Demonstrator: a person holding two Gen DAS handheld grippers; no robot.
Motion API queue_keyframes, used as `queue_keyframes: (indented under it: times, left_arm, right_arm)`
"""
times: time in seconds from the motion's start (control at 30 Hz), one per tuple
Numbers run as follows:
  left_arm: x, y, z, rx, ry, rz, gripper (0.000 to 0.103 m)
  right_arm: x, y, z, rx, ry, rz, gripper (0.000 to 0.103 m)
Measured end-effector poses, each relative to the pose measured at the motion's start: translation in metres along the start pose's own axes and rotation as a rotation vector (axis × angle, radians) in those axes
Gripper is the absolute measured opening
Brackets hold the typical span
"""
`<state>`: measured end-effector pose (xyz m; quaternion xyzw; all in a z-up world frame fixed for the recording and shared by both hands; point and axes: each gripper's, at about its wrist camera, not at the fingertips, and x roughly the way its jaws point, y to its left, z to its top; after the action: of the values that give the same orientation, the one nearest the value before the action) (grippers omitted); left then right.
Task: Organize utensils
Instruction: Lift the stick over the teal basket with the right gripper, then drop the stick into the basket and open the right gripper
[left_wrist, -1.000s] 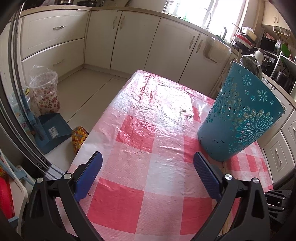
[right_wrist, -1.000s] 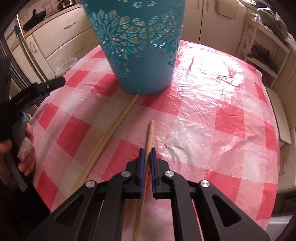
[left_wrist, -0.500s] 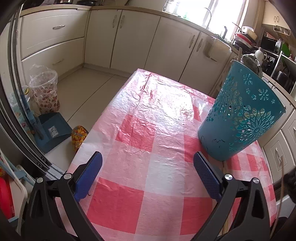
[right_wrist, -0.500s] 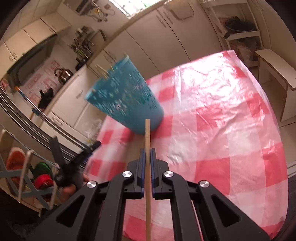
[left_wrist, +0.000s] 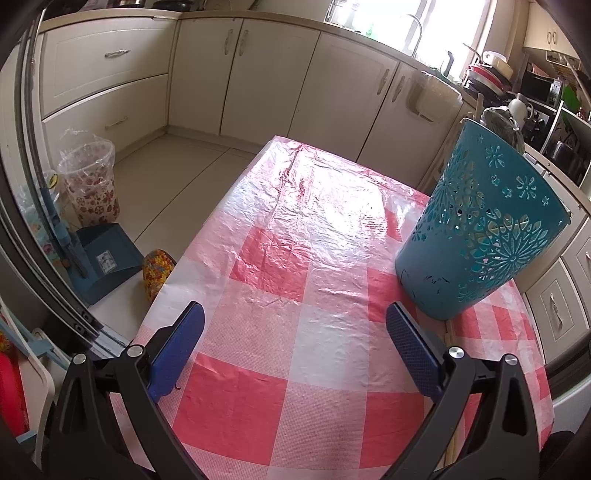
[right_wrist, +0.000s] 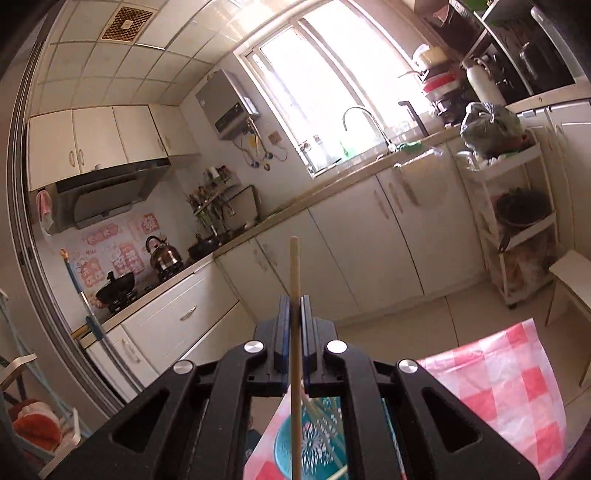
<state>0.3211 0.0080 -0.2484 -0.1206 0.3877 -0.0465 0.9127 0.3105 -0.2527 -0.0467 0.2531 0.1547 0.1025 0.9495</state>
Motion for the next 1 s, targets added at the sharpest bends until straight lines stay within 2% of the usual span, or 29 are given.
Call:
queue_keyframes:
  times: [0.1,0.23,0.47,0.6,0.7,0.73,0.77,0.83,1.0]
  left_arm:
    - [-0.001,0.001,0.000,-0.003,-0.004,-0.010,0.095]
    - [-0.001,0.003,0.000,-0.008,-0.009,-0.020,0.095]
    - [-0.002,0.006,0.000,-0.021,-0.016,-0.025,0.095]
    - [-0.001,0.005,0.000,-0.018,-0.013,-0.015,0.095]
    - [-0.001,0.004,0.000,-0.016,-0.013,-0.005,0.095]
    - [-0.001,0.004,0.000,-0.016,-0.013,-0.002,0.095]
    - [-0.001,0.004,0.000,-0.016,-0.013,0.001,0.095]
    - [-0.001,0.003,0.000,-0.013,-0.014,0.006,0.095]
    - [-0.001,0.003,0.000,-0.008,-0.008,0.018,0.095]
  right_arm:
    - [0.023,0.006,-0.006,-0.067,-0.059,-0.092,0.006]
    - [0.037,-0.009,-0.024,-0.099,-0.044,-0.165,0.006]
    - [0.038,-0.024,-0.062,-0.137,0.025,-0.193,0.006]
    - [0.013,-0.021,-0.075,-0.167,0.047,-0.179,0.009]
    - [-0.024,-0.017,-0.086,-0.176,0.042,-0.178,0.015]
    - [-0.037,-0.016,-0.093,-0.180,0.044,-0.184,0.022]
    - [-0.047,-0.017,-0.099,-0.182,0.045,-0.195,0.034]
    - [-0.068,-0.020,-0.119,-0.187,0.069,-0.230,0.042]
    - [-0.073,-0.048,-0.172,-0.181,0.216,-0.335,0.042]
